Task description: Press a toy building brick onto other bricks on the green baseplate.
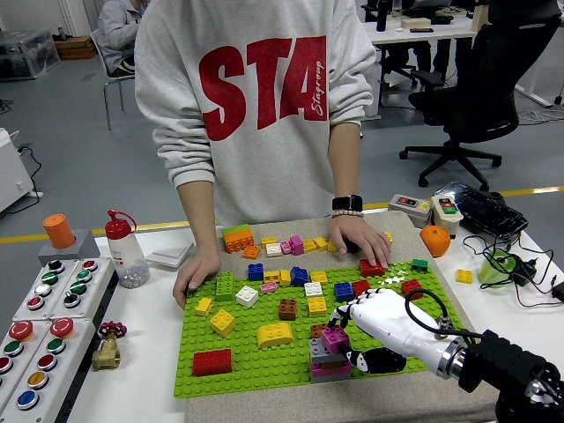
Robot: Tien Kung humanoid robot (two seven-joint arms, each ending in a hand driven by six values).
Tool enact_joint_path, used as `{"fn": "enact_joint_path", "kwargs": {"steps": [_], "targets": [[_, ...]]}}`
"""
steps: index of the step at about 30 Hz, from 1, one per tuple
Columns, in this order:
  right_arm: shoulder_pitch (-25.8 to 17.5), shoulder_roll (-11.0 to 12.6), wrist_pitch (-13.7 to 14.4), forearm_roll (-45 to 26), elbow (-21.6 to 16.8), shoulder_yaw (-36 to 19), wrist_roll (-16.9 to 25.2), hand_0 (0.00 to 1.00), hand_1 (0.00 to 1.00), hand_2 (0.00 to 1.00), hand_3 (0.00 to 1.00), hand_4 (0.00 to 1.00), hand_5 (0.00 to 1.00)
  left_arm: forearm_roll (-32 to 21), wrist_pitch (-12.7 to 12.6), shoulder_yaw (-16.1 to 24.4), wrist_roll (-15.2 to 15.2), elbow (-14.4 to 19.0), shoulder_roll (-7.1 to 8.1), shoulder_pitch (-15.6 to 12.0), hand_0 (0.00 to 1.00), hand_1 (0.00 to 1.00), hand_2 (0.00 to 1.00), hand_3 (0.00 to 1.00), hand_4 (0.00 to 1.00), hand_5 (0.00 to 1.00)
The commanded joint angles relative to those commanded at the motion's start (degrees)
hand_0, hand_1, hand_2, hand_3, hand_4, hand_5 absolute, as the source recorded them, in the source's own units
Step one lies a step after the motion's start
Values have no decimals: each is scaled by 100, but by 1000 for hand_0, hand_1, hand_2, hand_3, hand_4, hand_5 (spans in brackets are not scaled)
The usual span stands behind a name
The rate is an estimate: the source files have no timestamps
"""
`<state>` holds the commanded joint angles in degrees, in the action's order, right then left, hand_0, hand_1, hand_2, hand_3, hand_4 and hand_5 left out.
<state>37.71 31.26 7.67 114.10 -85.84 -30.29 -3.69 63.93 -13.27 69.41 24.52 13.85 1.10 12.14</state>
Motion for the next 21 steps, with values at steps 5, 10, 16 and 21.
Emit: {"fn": "enact_joint_path", "kwargs": {"steps": [5,10,16,21], "targets": [[11,-17,-71,-13,1,-6,43,727,658,647,674,623,329,1,-8,-1,2,1,-3,4,633,596,607,405,296,944],[17,-29,-98,-8,20,-16,40,738,670,670,699,629,329,-6,-13,-7,4,3,-4,3,633,596,607,405,297,943],[15,-34,-127,-4,23,-25,41,740,676,679,709,644,344,-1,-10,-8,6,3,-4,1,633,596,607,405,296,943],[15,-35,-119,-7,14,-28,47,740,676,679,709,644,344,4,-8,-6,7,3,-5,0,633,596,607,405,296,943]]}}
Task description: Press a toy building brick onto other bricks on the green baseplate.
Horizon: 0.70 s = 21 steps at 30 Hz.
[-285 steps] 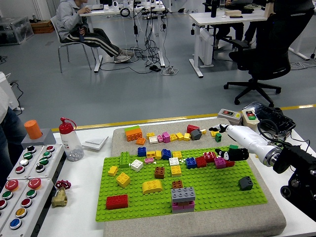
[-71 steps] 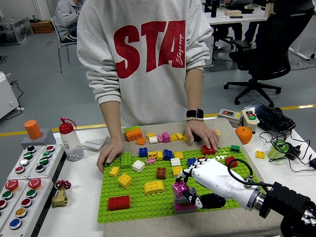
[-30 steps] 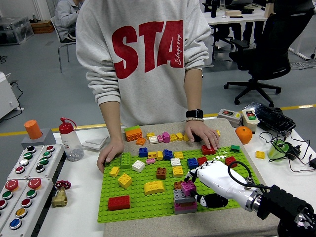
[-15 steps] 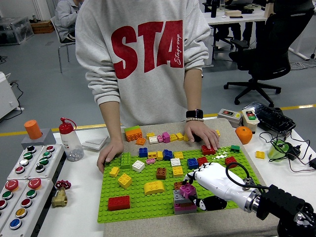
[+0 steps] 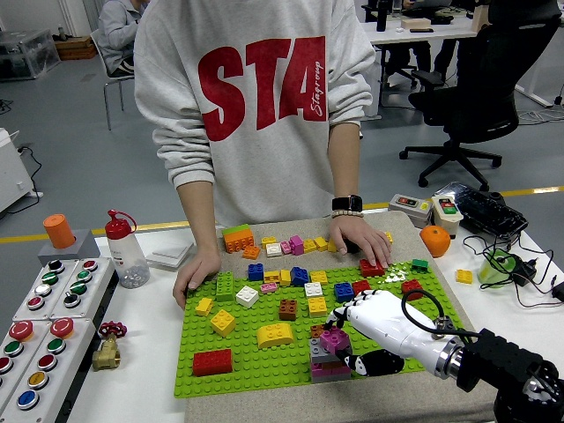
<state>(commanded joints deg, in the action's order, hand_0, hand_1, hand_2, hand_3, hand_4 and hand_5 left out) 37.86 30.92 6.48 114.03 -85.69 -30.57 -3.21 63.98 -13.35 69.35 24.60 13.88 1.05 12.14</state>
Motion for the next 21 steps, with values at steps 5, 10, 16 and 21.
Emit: {"fn": "enact_joint_path", "kwargs": {"steps": [5,10,16,21], "targets": [[1,0,7,-3,-7,-2,10,738,677,680,712,659,363,5,4,0,-2,-1,2,3,633,596,606,405,295,943],[5,3,10,-10,-26,-11,26,740,678,682,714,672,379,4,5,0,-4,-2,3,4,633,596,606,405,296,943],[10,-3,23,-20,-35,-23,47,741,679,682,714,677,384,10,8,-1,0,-1,3,2,633,596,606,405,296,943],[7,-10,45,-26,-36,-28,60,742,682,682,714,681,387,21,12,4,4,1,3,-2,632,596,607,405,296,944]]}}
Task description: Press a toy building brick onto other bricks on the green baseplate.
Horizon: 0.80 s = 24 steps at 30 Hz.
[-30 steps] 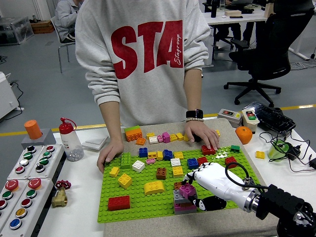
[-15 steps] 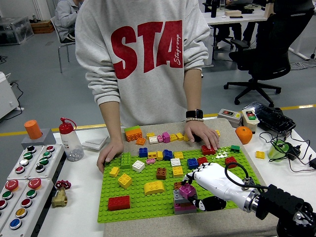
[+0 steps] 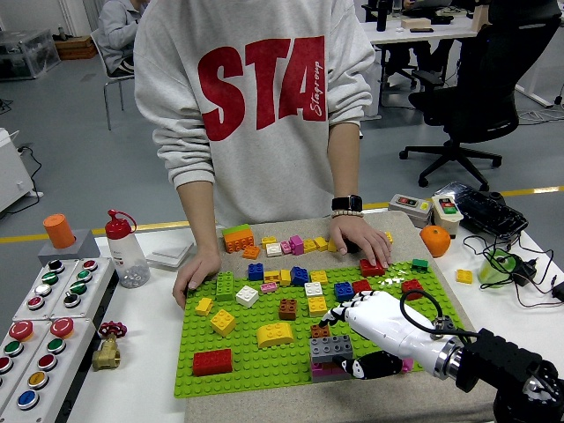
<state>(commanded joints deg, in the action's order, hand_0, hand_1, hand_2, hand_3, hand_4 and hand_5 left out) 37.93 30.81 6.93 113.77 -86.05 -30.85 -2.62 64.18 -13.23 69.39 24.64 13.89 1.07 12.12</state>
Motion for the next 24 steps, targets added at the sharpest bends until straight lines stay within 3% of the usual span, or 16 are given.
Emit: {"fn": "enact_joint_path", "kwargs": {"steps": [16,22,24], "targets": [[1,21,50,-88,-23,-175,45,743,684,682,715,683,388,6,2,3,7,2,1,-9,632,596,606,405,295,943],[-34,81,151,-144,-75,-317,50,723,678,679,715,683,389,-8,0,-1,0,-1,1,-11,632,596,606,405,295,943],[-46,113,210,-166,-104,-376,65,677,667,672,714,680,385,-11,-2,1,-3,-2,0,-10,633,596,606,405,295,944]]}}
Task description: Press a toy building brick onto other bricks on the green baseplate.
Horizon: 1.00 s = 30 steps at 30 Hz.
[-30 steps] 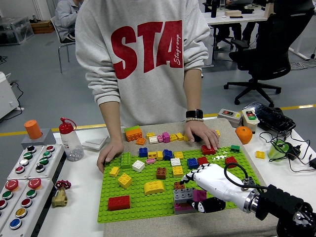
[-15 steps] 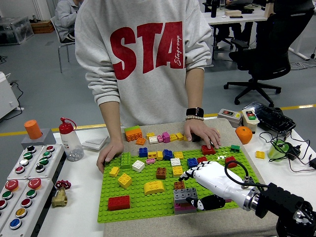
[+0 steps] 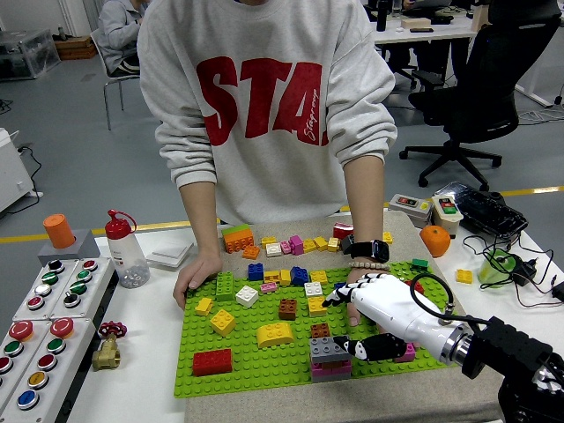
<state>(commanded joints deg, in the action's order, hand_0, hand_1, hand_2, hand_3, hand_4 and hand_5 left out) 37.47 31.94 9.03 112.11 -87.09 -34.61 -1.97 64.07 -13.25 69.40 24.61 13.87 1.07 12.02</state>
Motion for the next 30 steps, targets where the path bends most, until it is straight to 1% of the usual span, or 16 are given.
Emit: {"fn": "enact_joint_path", "kwargs": {"steps": [5,10,11,18,24,27,30], "targets": [[-21,73,89,-13,-73,-79,35,675,664,672,712,676,378,7,0,9,-4,-2,0,4,633,596,606,405,295,943],[-60,164,101,13,-187,-136,92,675,664,672,712,676,378,15,3,15,-3,-3,0,6,633,596,606,405,295,943],[-67,179,101,22,-206,-146,103,706,676,676,721,677,374,17,4,16,-3,-3,0,7,633,596,606,405,295,943],[-114,264,98,136,-281,-276,148,716,684,679,729,674,361,18,9,13,-4,-4,3,5,633,596,606,405,295,943],[-152,367,-67,345,-165,-406,119,728,696,685,744,664,350,4,6,5,-11,-6,6,8,633,597,606,405,295,943],[-171,401,-168,407,-31,-462,83,728,696,685,744,664,350,1,7,2,-8,-6,6,7,633,597,606,405,295,943],[-173,377,-249,504,138,-489,47,734,702,692,749,661,344,12,9,6,0,-4,5,5,633,596,607,405,295,943]]}}
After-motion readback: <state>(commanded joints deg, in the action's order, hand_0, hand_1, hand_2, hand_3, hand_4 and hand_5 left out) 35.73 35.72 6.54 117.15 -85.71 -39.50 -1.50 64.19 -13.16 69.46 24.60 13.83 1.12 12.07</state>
